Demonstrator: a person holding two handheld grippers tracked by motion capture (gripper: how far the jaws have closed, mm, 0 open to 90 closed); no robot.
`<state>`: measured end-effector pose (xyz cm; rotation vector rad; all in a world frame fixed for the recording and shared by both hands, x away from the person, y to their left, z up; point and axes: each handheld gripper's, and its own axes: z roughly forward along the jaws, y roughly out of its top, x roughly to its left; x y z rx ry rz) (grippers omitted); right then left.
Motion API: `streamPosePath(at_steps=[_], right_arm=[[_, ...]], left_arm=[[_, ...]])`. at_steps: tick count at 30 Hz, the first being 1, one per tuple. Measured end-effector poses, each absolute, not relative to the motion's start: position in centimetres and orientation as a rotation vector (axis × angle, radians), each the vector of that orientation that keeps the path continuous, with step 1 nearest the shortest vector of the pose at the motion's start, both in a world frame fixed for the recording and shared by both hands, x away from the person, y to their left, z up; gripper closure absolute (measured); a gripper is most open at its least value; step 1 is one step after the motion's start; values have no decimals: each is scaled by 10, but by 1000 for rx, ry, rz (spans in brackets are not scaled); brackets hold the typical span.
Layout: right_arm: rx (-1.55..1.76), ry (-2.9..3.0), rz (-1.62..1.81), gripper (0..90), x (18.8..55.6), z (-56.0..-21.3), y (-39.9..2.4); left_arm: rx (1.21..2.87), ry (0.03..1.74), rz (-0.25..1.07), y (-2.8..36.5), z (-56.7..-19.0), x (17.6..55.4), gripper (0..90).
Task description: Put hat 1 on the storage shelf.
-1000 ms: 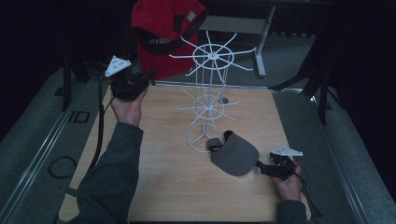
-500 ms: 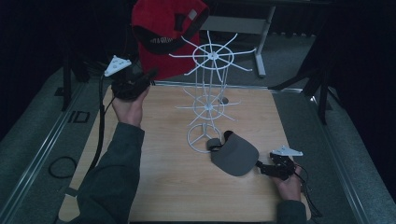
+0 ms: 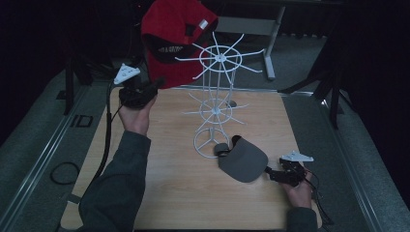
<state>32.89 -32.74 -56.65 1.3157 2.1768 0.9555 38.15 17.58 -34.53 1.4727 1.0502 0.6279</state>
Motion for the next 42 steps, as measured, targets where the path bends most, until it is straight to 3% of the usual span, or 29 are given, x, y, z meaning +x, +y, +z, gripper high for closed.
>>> streamPosePath(at_steps=[42], right_arm=[[1315,2179,955,246,329,-567,-327]], left_arm=[[1513,1078,632,202,-415,372,857]])
